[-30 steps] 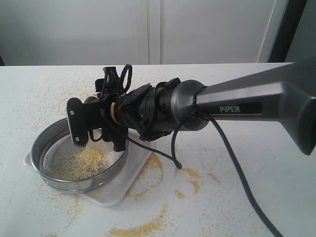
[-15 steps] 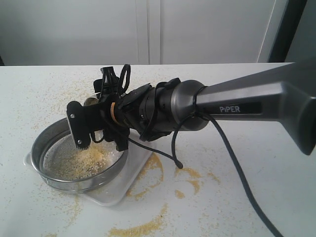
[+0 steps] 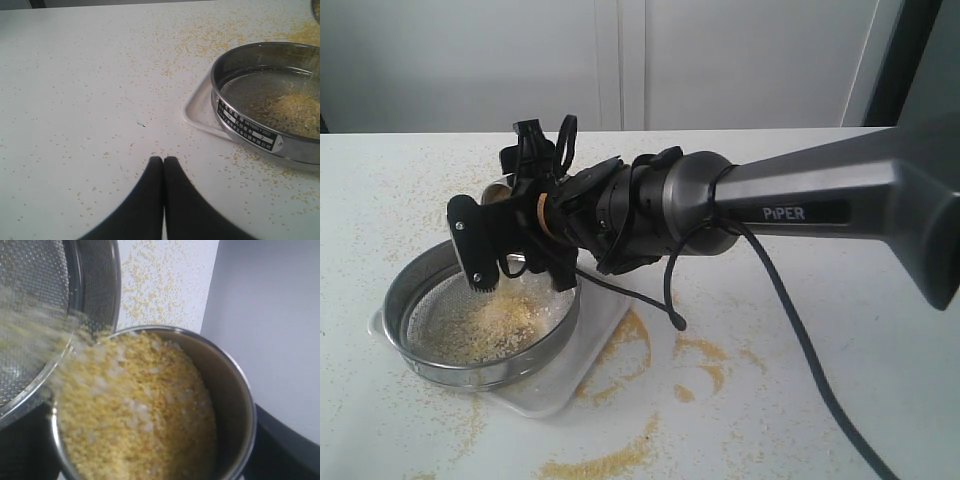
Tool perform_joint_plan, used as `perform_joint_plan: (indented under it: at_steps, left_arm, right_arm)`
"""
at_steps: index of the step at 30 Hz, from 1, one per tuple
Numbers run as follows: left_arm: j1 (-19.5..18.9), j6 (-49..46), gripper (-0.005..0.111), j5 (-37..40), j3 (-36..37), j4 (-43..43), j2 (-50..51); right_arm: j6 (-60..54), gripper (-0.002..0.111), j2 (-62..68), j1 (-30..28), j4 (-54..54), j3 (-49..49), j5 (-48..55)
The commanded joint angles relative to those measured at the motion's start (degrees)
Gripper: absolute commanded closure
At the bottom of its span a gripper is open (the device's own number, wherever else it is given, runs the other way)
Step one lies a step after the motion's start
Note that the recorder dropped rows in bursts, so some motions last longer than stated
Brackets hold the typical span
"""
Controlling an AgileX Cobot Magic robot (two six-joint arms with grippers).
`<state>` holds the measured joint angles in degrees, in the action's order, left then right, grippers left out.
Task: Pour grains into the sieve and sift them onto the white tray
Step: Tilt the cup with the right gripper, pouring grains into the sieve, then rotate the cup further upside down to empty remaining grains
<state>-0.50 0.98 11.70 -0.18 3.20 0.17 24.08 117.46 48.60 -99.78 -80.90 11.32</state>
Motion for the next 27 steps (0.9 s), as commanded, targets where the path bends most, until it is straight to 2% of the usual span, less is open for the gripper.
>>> perform_joint_plan:
  at_steps: [1, 27]
  left_arm:
    - [-0.01, 0.28, 0.107, -0.15, 0.18, 0.19, -0.17]
    - [-0.01, 0.28, 0.107, -0.15, 0.18, 0.19, -0.17]
  right_arm:
    - [-3.30, 0.108, -0.63, 0.07, -0.17, -0.66, 1.23]
    - [-8.90, 0.108, -0.63, 0.07, -0.17, -0.66, 1.88]
